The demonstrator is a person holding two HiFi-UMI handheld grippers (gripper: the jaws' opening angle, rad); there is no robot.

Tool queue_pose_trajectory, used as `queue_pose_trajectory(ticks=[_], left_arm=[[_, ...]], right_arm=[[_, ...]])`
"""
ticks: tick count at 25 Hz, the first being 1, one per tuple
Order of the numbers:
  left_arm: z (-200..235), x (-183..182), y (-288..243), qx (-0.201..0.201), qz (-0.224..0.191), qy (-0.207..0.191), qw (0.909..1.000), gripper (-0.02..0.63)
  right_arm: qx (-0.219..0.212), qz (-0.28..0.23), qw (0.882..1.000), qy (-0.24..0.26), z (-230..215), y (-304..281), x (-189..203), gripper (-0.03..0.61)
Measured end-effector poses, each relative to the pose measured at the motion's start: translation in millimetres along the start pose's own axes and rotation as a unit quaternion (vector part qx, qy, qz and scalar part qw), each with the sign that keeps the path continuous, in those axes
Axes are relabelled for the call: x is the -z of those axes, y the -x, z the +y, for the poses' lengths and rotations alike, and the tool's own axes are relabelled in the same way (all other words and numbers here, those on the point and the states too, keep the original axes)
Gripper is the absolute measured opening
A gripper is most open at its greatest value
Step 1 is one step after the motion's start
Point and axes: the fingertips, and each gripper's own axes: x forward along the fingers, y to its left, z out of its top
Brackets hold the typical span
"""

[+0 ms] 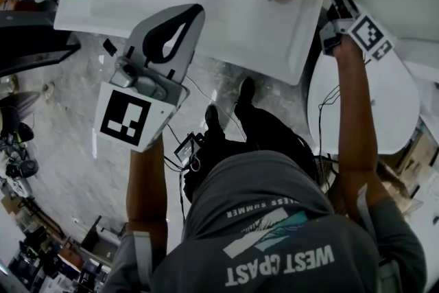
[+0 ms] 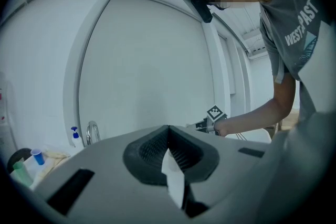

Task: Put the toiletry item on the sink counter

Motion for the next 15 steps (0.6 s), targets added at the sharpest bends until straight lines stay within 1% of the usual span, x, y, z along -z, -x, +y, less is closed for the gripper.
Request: queue_pose_trajectory(ticks=[5, 6, 9, 13, 15], left_arm=[[-2.5, -2.7, 12.7, -0.003, -0.002, 0.006, 1.0, 0.002], [-2.9, -3.3, 16.4, -0.004, -0.002, 0.007, 1.0, 0.002], [-5.4, -6.2, 25.1, -0.004, -0.004, 0.003, 1.0, 0.002], [-8.6, -12.8, 37.6, -0.003, -0.009, -0.005, 0.9999, 0.002], [-9.3, -15.4, 46.0, -0.005, -0.011, -0.009, 0.9999, 0.002]], right_arm=[[0.0, 0.021, 1.0, 0.018, 8.2, -5.1, 12.1, 0.092], [0.0, 0.027, 0.999, 0.02, 10.7, -5.1, 15.7, 0.1], [-0.007, 0.041, 0.999, 0.023, 15.3, -5.0, 24.2, 0.158], [-0.002, 0.044, 0.999, 0.029, 15.4, 0.5, 22.0, 0.197], [-0.002, 0.04, 0.999, 0.034, 18.3, 5.0, 17.0, 0.201]])
